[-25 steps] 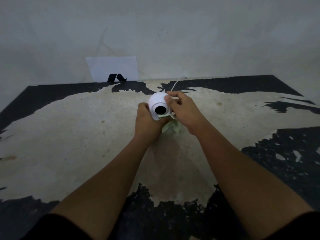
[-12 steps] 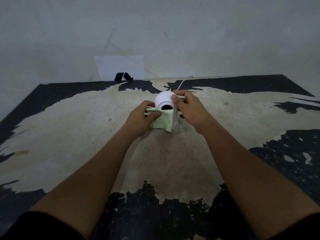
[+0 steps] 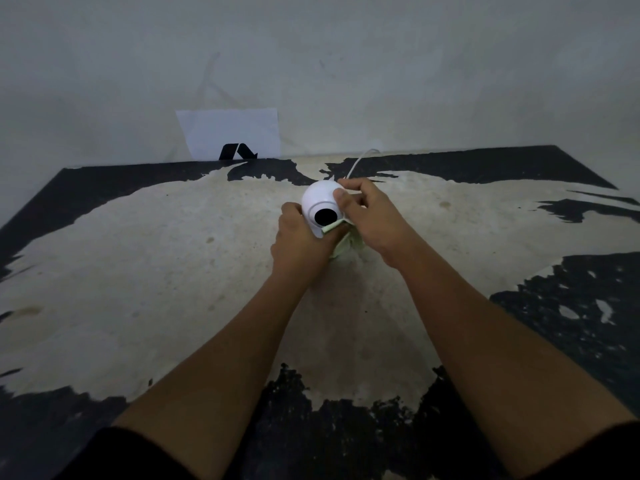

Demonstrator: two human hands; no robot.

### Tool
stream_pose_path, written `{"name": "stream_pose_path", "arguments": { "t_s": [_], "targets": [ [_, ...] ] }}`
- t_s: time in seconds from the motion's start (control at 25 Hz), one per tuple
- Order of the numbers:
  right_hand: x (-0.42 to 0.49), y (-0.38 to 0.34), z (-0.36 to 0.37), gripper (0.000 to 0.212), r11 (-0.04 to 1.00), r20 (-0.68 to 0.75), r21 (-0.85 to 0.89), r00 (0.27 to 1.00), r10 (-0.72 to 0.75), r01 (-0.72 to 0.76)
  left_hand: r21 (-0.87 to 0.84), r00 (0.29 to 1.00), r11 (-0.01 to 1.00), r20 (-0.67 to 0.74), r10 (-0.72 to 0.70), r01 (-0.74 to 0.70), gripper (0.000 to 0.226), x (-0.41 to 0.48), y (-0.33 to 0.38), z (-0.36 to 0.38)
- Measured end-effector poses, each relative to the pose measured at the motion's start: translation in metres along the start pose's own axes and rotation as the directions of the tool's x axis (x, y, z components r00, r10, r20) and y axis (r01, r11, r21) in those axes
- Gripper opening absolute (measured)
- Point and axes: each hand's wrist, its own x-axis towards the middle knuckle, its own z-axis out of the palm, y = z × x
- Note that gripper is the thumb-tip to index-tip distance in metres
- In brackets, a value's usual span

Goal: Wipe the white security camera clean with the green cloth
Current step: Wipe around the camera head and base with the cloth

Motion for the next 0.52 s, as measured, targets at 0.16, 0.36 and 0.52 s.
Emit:
{"name": "stream_pose_path", "arguments": {
  "t_s": [0.16,0.36,0.52],
  "targets": [
    [0.000,0.001,0.000,0.036,1.000,-0.002,-0.006,1.000,0.000,0.000,0.006,1.000,1.000,0.000,0.005,-0.005,0.077,0.000,-0.001,0.001],
    [-0.001,0.003,0.002,0.033,1.000,-0.026,0.014,0.999,-0.026,0.026,0.093,0.994,0.993,0.097,0.057,-0.066,0.044,-0.004,-0.018,-0.018],
    [-0.001,0.005,0.000,0.031,1.000,-0.014,0.025,1.000,-0.019,0.020,0.123,0.988,0.990,0.148,0.048,-0.067,0.026,-0.015,-0.021,-0.031]
  ]
}}
